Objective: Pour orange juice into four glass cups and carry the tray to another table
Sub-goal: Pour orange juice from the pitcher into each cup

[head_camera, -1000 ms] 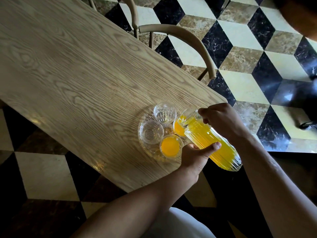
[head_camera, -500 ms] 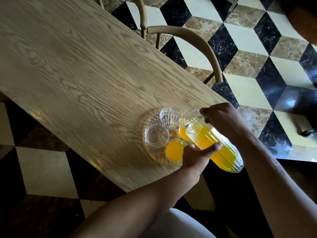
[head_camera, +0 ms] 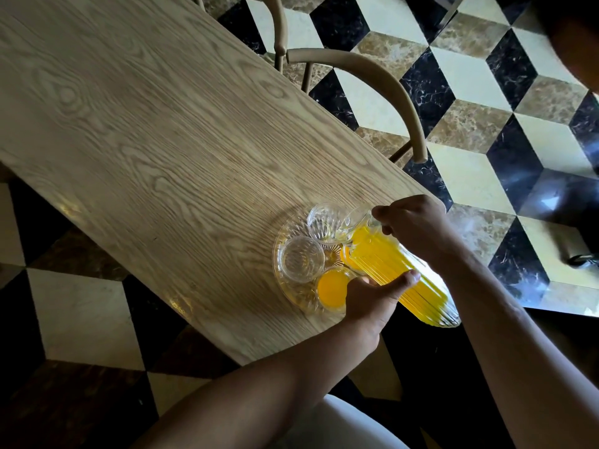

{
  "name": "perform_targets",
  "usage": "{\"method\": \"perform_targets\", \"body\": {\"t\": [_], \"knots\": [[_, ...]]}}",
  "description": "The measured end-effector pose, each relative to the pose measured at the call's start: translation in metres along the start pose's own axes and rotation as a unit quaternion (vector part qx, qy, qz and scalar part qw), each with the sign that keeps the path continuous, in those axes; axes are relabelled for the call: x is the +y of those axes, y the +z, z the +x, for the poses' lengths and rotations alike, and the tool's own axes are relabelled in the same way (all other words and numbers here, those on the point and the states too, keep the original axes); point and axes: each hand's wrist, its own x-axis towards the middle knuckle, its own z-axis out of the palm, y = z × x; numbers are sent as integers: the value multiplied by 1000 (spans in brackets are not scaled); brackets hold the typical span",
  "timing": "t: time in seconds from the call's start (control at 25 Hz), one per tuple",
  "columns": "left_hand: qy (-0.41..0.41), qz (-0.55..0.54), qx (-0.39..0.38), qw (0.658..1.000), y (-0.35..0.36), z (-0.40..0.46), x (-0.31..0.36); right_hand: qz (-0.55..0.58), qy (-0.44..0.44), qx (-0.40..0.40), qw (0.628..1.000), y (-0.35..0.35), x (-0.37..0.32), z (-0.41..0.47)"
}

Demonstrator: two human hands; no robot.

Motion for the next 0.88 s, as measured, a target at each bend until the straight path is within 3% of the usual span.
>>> {"method": "perform_targets", "body": {"t": [0.36,0.52,0.88], "knots": [[-33,-39,-11,999,-5,5,0,-54,-18,-15,998,9,-8,7],[-43,-62,-30,997,-6,6,3,-2,30,-1,1000,9,-13,8],[-70,-97,-48,992,-5,15,1,-25,36,-14,999,12,-17,14]]}}
